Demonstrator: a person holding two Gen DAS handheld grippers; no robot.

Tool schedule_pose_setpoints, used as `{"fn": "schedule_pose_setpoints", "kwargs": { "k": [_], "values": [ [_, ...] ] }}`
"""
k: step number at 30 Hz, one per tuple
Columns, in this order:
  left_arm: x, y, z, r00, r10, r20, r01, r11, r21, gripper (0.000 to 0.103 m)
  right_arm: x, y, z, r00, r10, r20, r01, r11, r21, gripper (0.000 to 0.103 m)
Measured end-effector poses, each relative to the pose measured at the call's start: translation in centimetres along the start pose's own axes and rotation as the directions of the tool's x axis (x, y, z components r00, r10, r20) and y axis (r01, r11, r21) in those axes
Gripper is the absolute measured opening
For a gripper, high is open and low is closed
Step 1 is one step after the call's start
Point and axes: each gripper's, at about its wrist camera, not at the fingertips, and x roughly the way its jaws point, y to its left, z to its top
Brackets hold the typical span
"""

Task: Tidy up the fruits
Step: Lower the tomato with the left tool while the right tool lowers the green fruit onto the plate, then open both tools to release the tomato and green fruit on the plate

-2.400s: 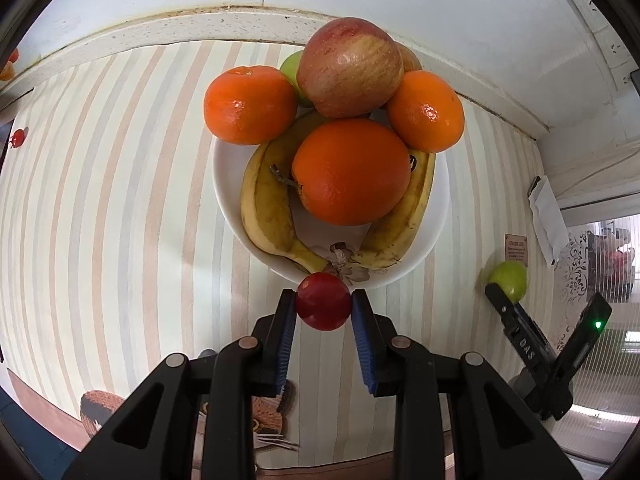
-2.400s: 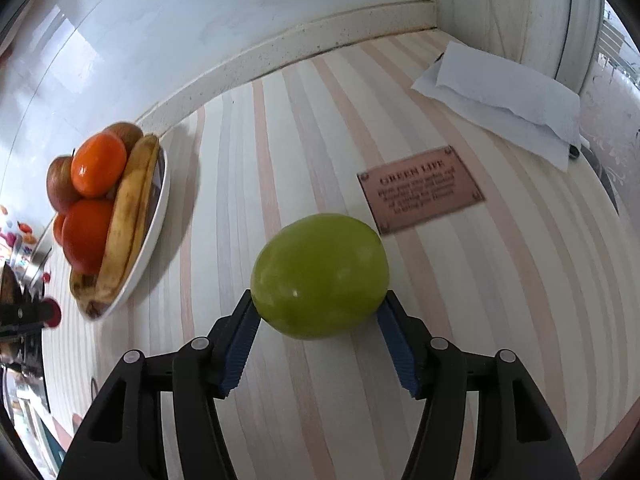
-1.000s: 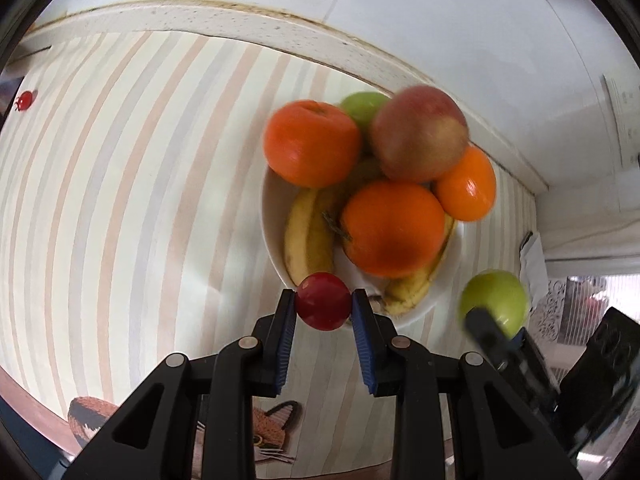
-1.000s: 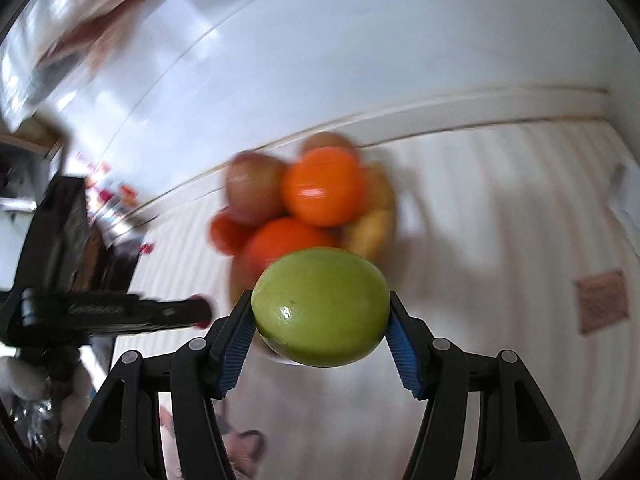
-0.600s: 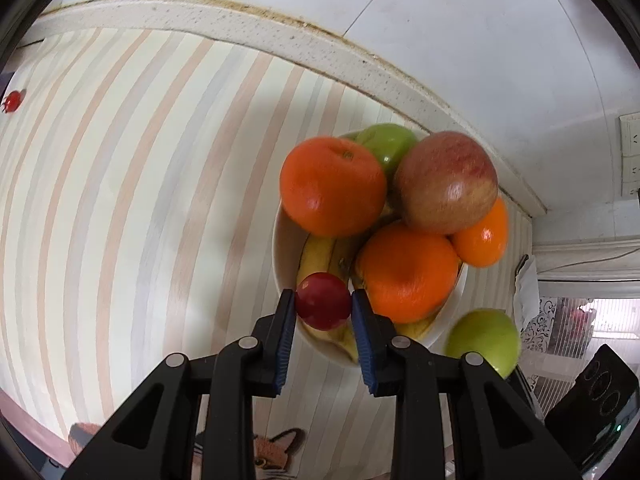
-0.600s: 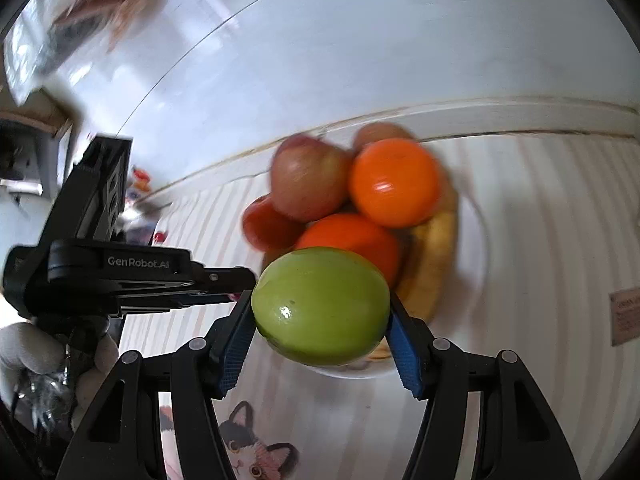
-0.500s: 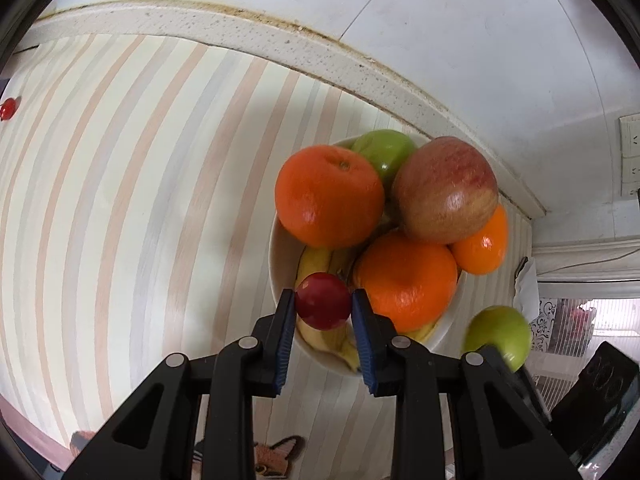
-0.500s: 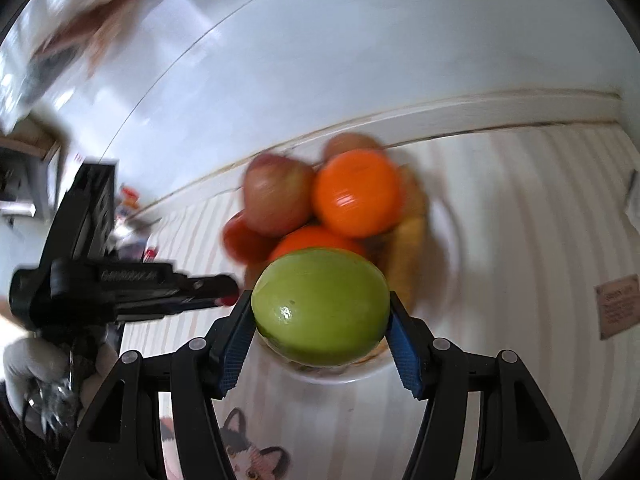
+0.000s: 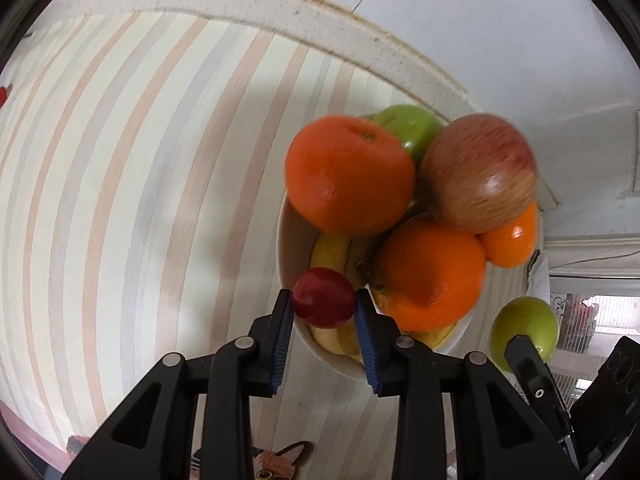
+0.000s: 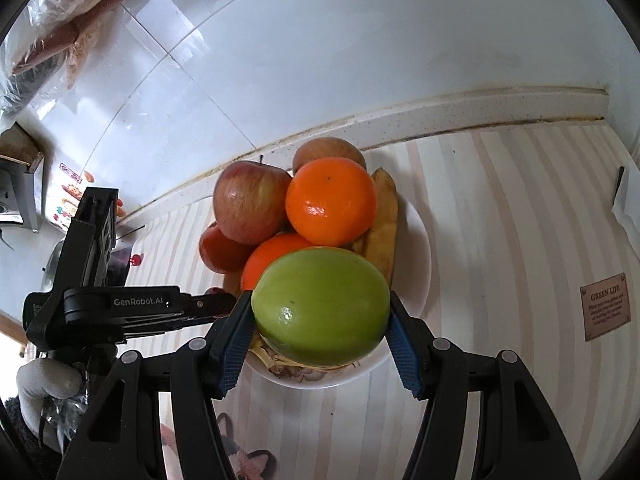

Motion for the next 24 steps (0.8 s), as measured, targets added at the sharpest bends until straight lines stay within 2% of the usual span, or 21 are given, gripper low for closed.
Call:
{"fn": "schedule_pose_setpoints", "kwargs": {
  "k": [10, 13, 16, 18, 19, 20, 24],
  "values": [
    [-0.1, 0.0, 0.0, 1.000, -0.001, -0.005, 0.001, 1.000, -0.001, 0.034, -0.6, -2.7, 1.4, 0.999, -0.046, 0.023, 0.044, 0.997, 0.058, 0.065],
    [0.0, -0.2, 0.1, 1.000, 0.000, 0.003, 0.000, 1.000, 0.001, 0.047, -0.1, -3.0, 1.8, 0.998, -0.057, 0.019, 0.056, 0.997, 0.055, 0.065],
    [-0.1, -0.2, -0.1, 1.000, -0.002, 0.005, 0.002, 1.000, 0.005, 0.051, 0.5, -3.2, 2.0, 0.998, -0.065, 0.007, 0.065, 0.997, 0.052, 0.065],
    [-0.3, -0.3, -0.2, 1.000, 0.002, 0.009, -0.002, 1.000, 0.014, 0.067, 0.7, -3.1, 1.9, 0.997, -0.073, 0.001, 0.073, 0.997, 0.039, 0.065],
    [-0.3, -0.3, -0.3, 1.000, 0.003, 0.014, -0.003, 1.000, 0.018, 0.078, 1.0, -3.1, 1.9, 0.997, -0.078, -0.007, 0.079, 0.996, 0.034, 0.065],
    [-0.4, -0.3, -0.3, 1.000, 0.004, 0.017, -0.004, 1.000, 0.021, 0.082, 1.4, -3.2, 1.7, 0.996, -0.085, -0.023, 0.085, 0.996, 0.036, 0.065],
    [-0.3, -0.4, -0.5, 0.999, 0.041, 0.014, -0.042, 0.998, 0.044, 0.082, 3.0, -3.9, 0.6, 0.994, -0.077, -0.078, 0.081, 0.996, 0.044, 0.065]
  ]
}}
